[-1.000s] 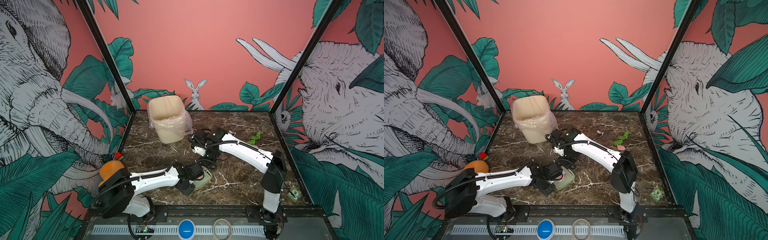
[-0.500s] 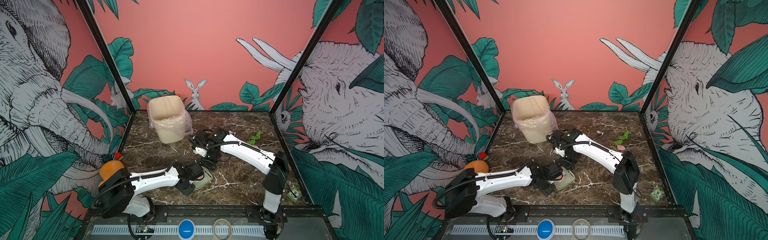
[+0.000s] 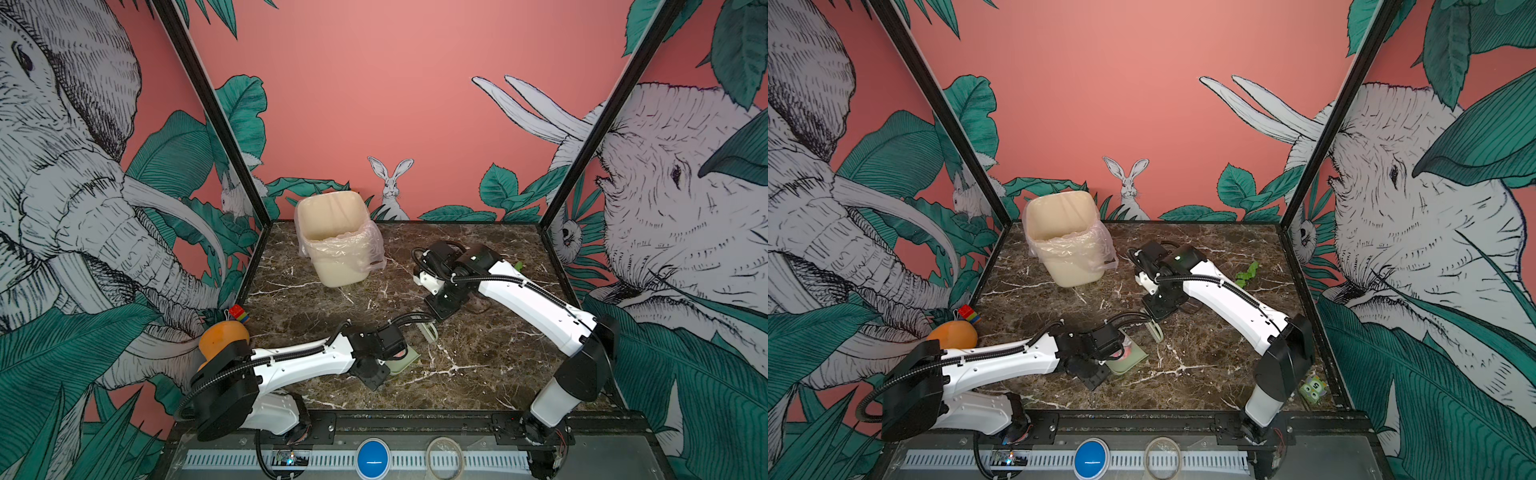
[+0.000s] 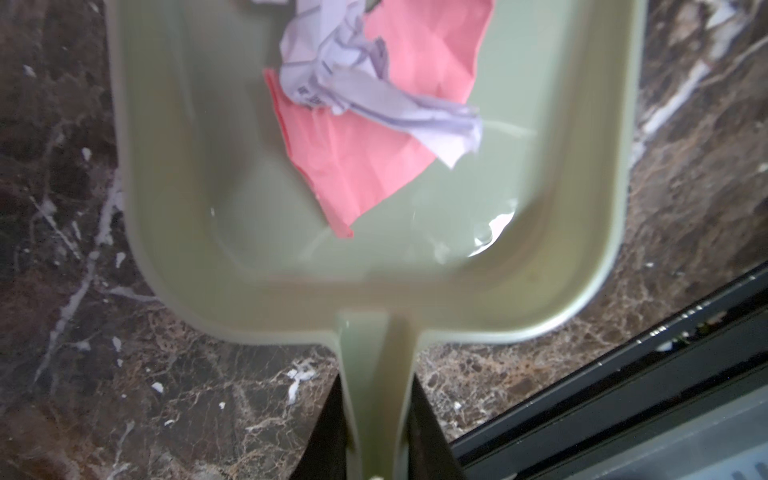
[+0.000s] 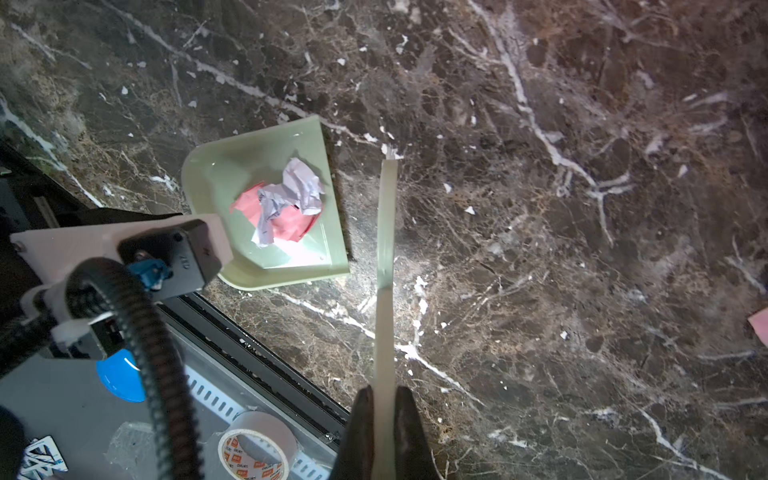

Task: Sweep away the paper scraps from the table
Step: 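Lift the dustpan toward the beige bin with the left gripper while the right draws back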

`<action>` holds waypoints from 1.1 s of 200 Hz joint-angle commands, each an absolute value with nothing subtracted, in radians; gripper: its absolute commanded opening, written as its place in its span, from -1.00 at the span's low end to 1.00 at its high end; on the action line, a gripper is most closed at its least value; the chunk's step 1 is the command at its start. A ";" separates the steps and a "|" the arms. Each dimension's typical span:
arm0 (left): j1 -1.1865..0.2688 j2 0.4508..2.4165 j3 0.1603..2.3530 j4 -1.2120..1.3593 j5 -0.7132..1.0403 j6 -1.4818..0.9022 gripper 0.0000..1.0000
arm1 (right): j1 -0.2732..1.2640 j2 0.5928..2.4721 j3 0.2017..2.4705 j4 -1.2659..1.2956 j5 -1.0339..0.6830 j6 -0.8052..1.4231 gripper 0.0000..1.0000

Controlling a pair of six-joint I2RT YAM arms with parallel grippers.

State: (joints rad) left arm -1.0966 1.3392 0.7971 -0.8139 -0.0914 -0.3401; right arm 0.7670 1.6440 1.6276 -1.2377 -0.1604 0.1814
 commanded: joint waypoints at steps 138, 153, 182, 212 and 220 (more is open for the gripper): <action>-1.014 1.192 1.082 -0.962 -0.174 -0.268 -0.68 | 0.598 1.397 1.394 -1.178 -0.199 0.221 -1.00; -0.978 1.187 1.130 -0.995 -0.162 -0.241 -0.68 | 0.590 1.386 1.383 -1.178 -0.202 0.222 -1.00; -0.932 1.191 1.240 -1.078 -0.168 -0.192 -0.68 | 0.574 1.368 1.366 -1.177 -0.208 0.216 -1.00; -0.893 1.214 1.354 -1.180 -0.188 -0.149 -0.68 | 0.561 1.358 1.361 -1.177 -0.215 0.210 -1.00; -0.879 1.219 1.385 -1.204 -0.186 -0.140 -0.67 | 0.558 1.355 1.359 -1.178 -0.216 0.209 -1.00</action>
